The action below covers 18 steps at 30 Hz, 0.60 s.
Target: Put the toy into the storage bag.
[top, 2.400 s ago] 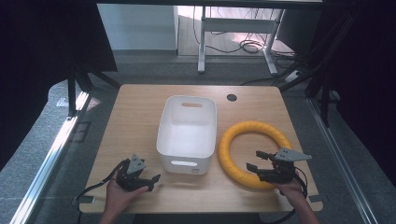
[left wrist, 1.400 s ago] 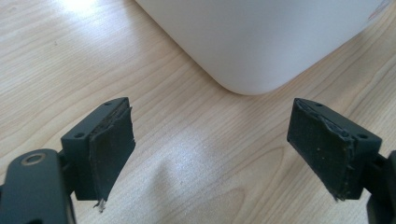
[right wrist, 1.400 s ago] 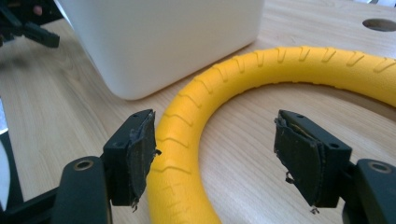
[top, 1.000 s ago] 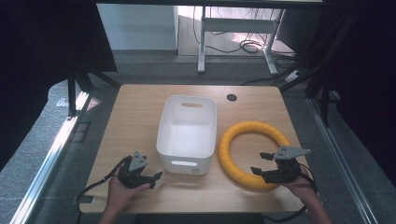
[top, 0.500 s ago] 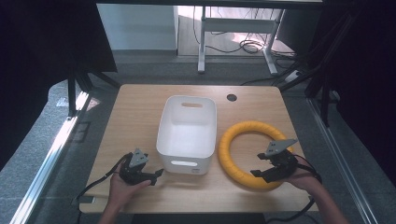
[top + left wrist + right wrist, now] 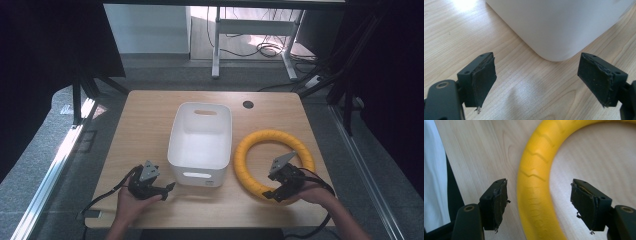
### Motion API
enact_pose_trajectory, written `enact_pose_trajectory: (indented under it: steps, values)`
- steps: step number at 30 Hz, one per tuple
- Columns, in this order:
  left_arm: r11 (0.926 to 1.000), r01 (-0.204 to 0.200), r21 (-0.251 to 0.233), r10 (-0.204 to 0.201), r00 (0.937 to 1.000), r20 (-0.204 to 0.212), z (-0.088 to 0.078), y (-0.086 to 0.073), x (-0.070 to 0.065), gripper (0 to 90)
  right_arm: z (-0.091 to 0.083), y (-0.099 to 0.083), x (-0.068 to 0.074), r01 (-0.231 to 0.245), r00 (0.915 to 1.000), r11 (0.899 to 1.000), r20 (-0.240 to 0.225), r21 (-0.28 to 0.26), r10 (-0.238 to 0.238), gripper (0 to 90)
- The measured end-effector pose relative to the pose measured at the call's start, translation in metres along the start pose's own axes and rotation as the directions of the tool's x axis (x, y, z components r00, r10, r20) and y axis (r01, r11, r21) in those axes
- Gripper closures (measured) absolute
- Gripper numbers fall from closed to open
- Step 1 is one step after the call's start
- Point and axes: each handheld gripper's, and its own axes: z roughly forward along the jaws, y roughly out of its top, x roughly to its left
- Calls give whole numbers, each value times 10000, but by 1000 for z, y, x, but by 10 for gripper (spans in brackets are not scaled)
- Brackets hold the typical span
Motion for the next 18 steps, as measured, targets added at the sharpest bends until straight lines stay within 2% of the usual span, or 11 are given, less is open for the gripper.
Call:
enact_pose_trajectory:
  steps: [1, 2, 4, 9, 13, 18]
  values:
    - [10000, 0, 0, 0, 10000, 0, 0, 0, 0, 152, 0, 0, 0, 0, 10000, 10000, 0, 0, 0, 306]
    - [10000, -10, 14, 10, 10000, 9, 1, 0, -1, 151, 7, 2, 1, 162, 9999, 9990, -61, 427, -159, 311]
    - [10000, -23, 31, 22, 10000, 21, 1, 0, -1, 152, 14, 4, 2, 364, 9993, 9961, -148, 802, -353, 313]
    - [10000, -50, 74, 50, 10000, 58, 3, 0, -1, 152, 23, 7, 3, 545, 9984, 9910, -216, 1219, -523, 323]
    - [10000, -61, 79, 61, 10000, 79, 3, 0, -1, 152, 33, 10, 3, 762, 9968, 9828, -350, 1680, -713, 340]
    - [9999, -65, 79, 64, 10000, 65, 3, 0, -1, 151, 39, 12, 2, 968, 9952, 9749, -360, 2003, -915, 353]
